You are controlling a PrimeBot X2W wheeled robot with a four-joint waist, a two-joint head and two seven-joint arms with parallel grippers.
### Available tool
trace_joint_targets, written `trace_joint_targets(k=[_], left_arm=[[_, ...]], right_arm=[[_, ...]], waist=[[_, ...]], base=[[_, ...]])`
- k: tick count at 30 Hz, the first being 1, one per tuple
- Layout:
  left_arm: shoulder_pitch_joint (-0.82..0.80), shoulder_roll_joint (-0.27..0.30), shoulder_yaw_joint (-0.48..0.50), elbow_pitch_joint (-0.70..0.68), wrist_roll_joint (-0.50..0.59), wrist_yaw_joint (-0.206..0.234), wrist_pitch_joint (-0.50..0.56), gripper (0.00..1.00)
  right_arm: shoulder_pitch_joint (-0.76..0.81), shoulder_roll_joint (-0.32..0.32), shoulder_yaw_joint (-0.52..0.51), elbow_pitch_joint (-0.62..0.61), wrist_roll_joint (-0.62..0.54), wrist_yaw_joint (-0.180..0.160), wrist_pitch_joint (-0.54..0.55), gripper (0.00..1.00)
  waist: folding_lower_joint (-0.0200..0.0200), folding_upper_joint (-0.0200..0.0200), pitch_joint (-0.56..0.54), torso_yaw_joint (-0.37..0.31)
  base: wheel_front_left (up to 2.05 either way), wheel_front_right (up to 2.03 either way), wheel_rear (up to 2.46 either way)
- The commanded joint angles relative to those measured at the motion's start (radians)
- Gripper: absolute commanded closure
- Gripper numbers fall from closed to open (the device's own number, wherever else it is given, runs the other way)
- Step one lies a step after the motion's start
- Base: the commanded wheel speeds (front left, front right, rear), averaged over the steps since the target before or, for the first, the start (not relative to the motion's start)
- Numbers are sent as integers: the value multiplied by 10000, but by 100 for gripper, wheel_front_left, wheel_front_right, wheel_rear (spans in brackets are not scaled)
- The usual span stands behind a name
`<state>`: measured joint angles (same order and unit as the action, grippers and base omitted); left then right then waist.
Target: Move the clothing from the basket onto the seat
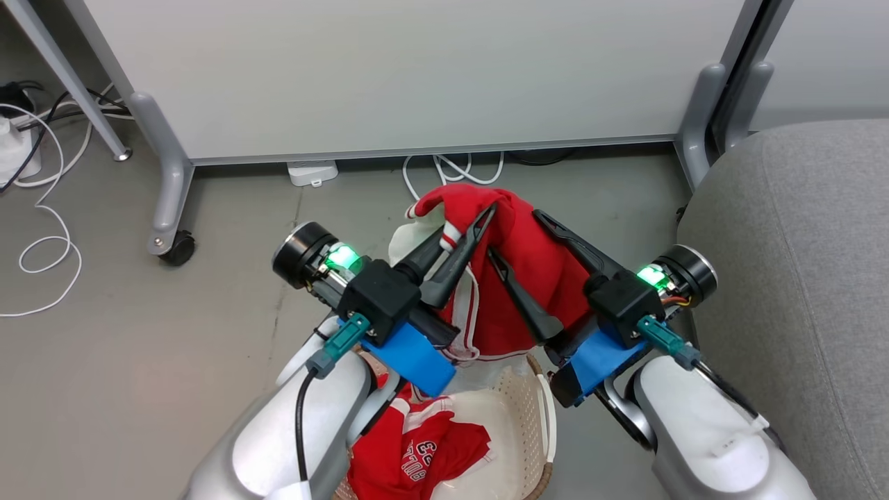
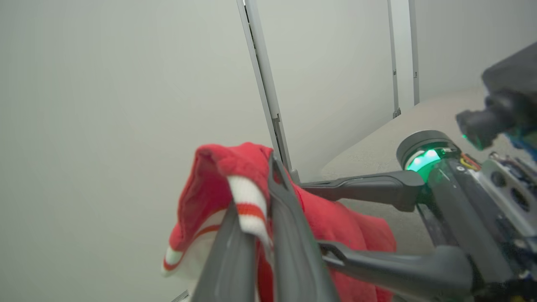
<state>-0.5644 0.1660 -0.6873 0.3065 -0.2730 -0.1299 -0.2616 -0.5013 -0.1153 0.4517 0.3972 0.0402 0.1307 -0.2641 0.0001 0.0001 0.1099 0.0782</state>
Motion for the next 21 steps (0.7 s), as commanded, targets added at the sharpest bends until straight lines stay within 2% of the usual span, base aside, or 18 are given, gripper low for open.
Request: trace_joint_targets(k=[1,8,9,10,21], left_arm=[[-217,-23,-18,-82,24,-10,-52,100],[-245,-36,-236,-219,4,-11,-52,100],[-254,-37,-249,-232,-5,-11,-52,100],[-261,-32,-252,-246,-13,-11,-52,100],[-148,37,-168,-206,16,-11,-50,100]], right_arm=[[-248,-103,80,263,-55,1,-6,0],[-792,-33,315,1825,14,1,-6,0],[-869,-10,350,1987,47,1,-6,53],[-940,16,362,2102,94,1,-6,100],[-918,122,307,2123,393,1,-6,100]], waist=[[-1,-1,-3,43],[-1,-1,-44,147],[-1,-1,-47,156],[-1,-1,-42,162],[-1,-1,-54,117]], base=[[0,0,0],[0,0,0],[0,0,0],[0,0,0],[0,0,0]])
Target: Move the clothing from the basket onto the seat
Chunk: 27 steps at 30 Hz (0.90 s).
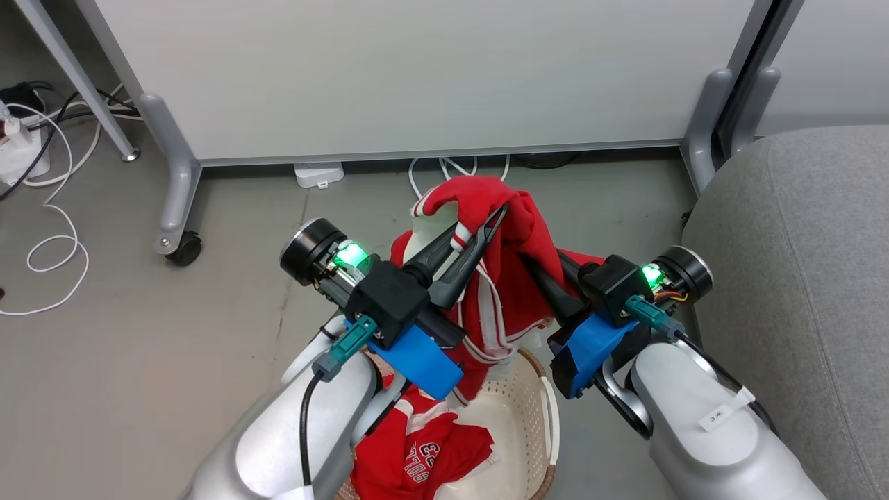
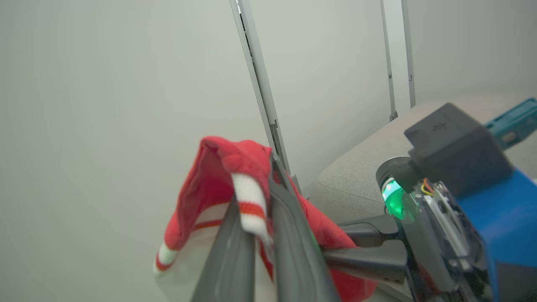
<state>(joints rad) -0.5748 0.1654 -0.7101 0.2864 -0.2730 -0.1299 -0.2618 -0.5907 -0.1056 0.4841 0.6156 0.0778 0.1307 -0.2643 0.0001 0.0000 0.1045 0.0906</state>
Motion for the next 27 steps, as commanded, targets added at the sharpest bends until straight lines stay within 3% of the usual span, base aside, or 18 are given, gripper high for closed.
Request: trace_joint_targets(k=[1,8,9,10,27], left_arm=[[-35,48,71,-3,35,-11,-48,100],[17,67,88,40,63,-11,-45,100],[29,55,118,58,48,-11,-44,79],[37,38,156,78,59,-11,-41,0],[198,36,394,398,224,-3,-39,0]], right_arm=[[0,27,-49,-111,21,1,-5,100],[102,34,-174,-235,90,1,-5,100],[120,45,-206,-261,111,1,-5,100],[133,54,-236,-285,114,1,-5,100],[183,77,-1145,-865,68,1,-7,100]], waist=[[-1,0,4,-16],[-1,0,2,-44],[-1,0,3,-46],[-1,0,8,-48],[-1,0,308,-402]], base=[[0,0,0],[0,0,0],[0,0,0],[0,0,0],[0,0,0]])
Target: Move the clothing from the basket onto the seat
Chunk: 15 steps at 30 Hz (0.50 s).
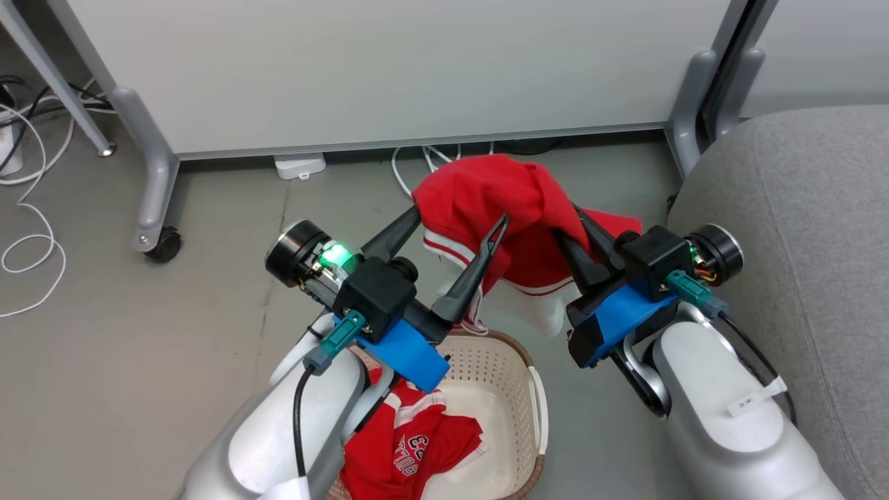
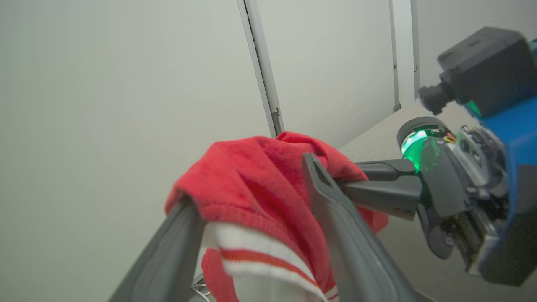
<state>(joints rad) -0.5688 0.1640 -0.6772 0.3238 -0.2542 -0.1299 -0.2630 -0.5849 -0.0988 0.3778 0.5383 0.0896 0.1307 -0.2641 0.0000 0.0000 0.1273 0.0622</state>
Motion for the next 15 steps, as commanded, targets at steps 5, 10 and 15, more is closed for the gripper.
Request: trace_joint_targets(k=[5,10,15], left_arm=[[156,73,90,38,93,-2,-28,0],[173,60,34,63,116,-4,-26,0],[195,114,-34,96,177,-7,-28,0]], right_arm=[[161,17,-476,-369,-93,1,-9,100],[298,-51,-1161,-793,-114,1,-9,100],[535,-140,-1769,-1220,-208,1,-7,100]], waist=[[0,0,262,-473],[0,0,493,-995],[0,0,700,-1581]], base=[[0,0,0],[0,0,0],[0,0,0]])
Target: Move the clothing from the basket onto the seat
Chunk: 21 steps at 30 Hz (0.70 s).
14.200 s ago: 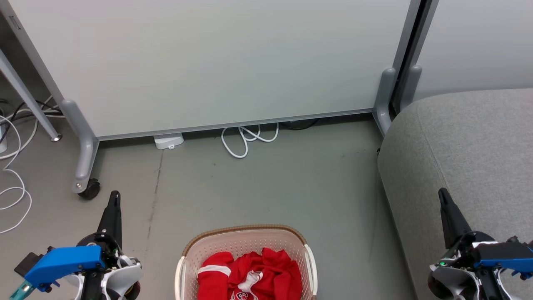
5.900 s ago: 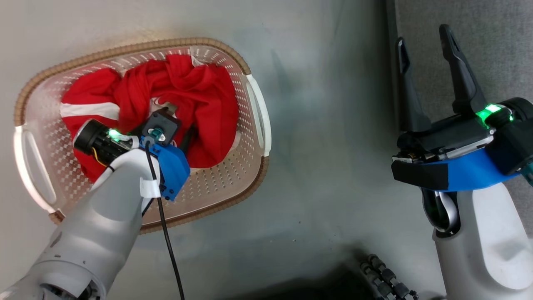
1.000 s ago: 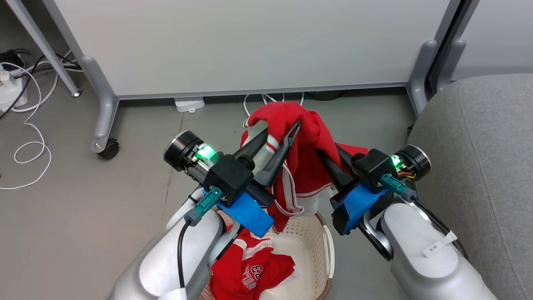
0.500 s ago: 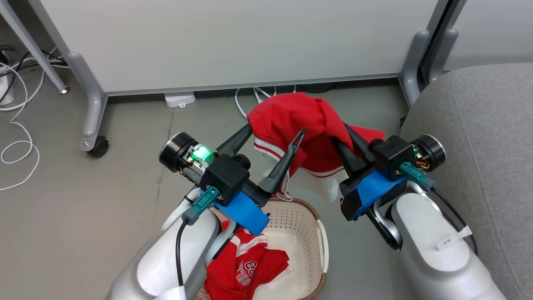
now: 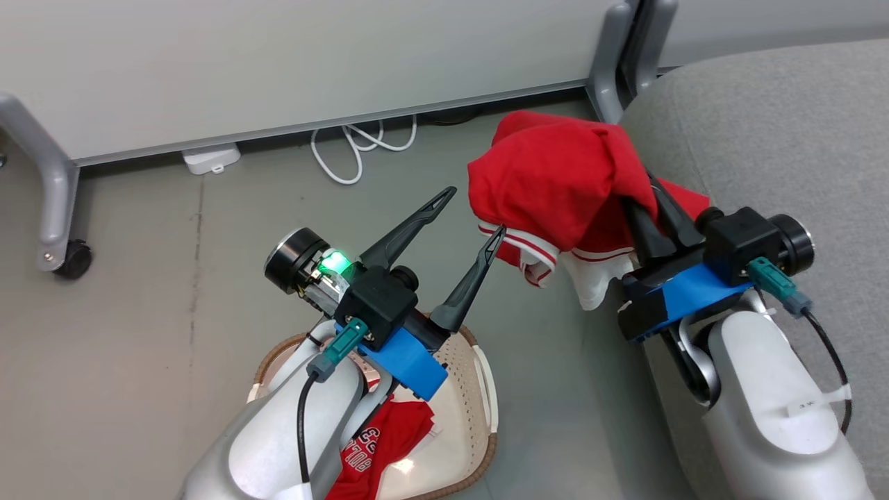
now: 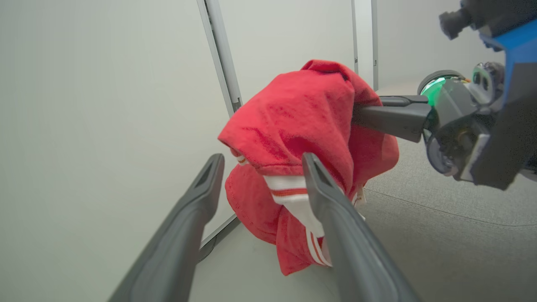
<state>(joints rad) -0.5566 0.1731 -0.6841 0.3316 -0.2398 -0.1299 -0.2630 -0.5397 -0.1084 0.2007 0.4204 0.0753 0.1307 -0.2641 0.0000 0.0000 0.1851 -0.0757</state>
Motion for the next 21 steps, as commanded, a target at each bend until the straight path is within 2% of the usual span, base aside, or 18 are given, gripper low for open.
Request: trace_joint_targets(k=[1,9,21], left_arm=[[66,23,31,-3,36,-7,-28,0],[13,30,-308,8,73,-9,-28,0],[87,51,-1050,220,-118,-10,-28,0]], right_arm=[[133,-60,-129,-136,-54,1,-9,100],[691,-152,-1250,-686,-98,1,-9,100],[1744,92,-2393,-1427,-165,1,-9,100]], waist=[[0,0,157,-313],[0,0,335,-1183],[0,0,398,-2502]], base=[[0,0,0],[0,0,0],[0,0,0]])
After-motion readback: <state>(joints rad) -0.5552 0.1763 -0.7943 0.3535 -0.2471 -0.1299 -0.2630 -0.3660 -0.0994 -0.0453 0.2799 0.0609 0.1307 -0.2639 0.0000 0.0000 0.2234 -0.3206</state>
